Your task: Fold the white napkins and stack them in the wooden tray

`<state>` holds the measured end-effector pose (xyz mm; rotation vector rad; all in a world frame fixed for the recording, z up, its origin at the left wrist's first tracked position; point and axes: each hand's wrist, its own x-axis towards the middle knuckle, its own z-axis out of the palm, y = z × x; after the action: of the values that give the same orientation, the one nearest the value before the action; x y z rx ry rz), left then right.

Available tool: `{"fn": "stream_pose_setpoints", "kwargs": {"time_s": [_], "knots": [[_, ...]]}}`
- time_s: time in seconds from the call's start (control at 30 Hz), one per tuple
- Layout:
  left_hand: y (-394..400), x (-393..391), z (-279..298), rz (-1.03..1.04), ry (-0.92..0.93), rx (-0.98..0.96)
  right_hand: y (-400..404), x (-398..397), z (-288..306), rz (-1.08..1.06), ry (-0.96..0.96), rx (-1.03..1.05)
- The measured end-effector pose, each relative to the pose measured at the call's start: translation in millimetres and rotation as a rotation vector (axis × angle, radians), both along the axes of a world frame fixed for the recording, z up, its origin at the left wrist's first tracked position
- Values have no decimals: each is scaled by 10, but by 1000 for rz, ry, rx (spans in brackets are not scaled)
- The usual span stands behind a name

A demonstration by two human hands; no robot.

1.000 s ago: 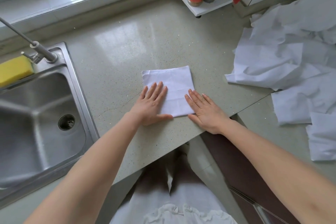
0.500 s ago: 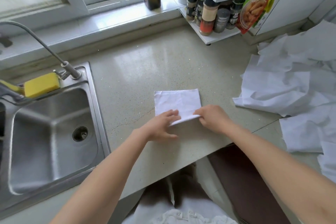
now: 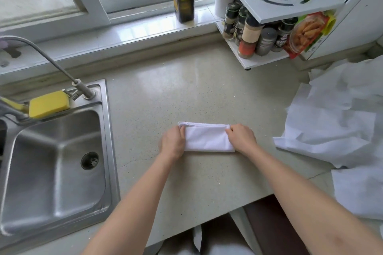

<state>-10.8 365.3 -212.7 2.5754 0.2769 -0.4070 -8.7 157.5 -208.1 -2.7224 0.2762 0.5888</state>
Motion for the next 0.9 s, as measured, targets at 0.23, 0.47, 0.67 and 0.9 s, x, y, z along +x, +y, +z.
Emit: {"fn": "stream_pose_setpoints", "kwargs": {"time_s": [0.23,0.47,0.67,0.9], "knots": [[-75,125,-40,-61,39,211,64,19,-114,-142,-23,1],[-98,187,0,-25,86,246,55,9,-132,-233,-69,35],[-115,200,12,-14,85,258,90,-4,-154,-277,-96,10],[-96,213,-29,-11,84,240,229,-182,-76,-20,-543,-171]]}}
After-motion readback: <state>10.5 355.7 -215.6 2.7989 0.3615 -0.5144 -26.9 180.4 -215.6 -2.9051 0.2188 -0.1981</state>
